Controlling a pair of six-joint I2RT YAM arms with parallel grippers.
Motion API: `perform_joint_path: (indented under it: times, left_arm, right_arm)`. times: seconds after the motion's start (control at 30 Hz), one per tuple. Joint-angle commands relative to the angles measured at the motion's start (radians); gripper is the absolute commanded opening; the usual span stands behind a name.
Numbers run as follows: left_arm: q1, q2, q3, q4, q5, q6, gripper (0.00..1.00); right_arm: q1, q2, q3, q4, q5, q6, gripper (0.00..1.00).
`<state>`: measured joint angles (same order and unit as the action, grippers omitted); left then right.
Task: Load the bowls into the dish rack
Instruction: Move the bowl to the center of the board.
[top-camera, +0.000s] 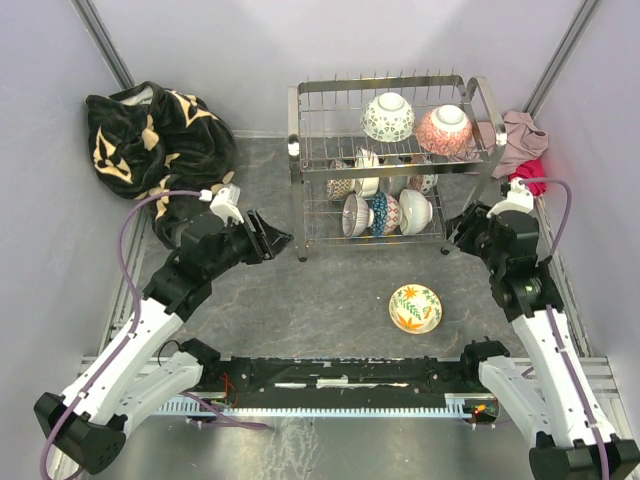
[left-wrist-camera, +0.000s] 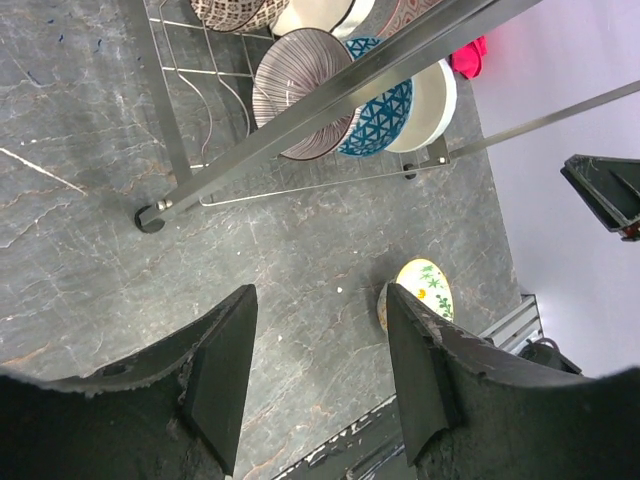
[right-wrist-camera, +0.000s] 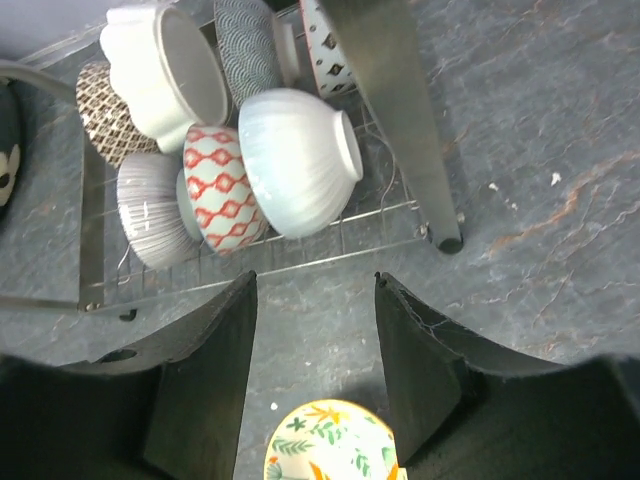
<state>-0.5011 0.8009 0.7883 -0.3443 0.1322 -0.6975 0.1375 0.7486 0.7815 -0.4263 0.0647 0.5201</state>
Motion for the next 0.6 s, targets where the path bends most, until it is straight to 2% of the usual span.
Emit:
perform_joint_path:
  times: [0.0,0.17,0.27,0.4,0.57]
  left_arm:
    - [0.004,-0.02,0.014,-0.029,0.025,0.039,0.61]
    - [0.001,-0.017,-0.001,-0.027,0.073,0.041,0.62]
    - [0.0,-0.022,-0.001,-0.027,0.088,0.043,0.63]
    - [-0.011,-0.012,0.002,-0.02,0.111,0.047,0.63]
    - [-0.067,0.022,0.001,0.019,0.112,0.038,0.63]
  right_arm:
    - [0.002,-0.068,-0.027,-0.119,-0.095,0.057,0.58]
    - [0.008,-0.125,-0.168,-0.101,-0.159,0.194,0.58]
    - [0.033,-0.126,-0.22,-0.111,-0.14,0.233,0.54]
    - [0.065,-0.092,-0.269,-0.122,-0.109,0.284,0.49]
    - [0.145,-0.012,-0.344,-0.048,-0.097,0.361,0.43]
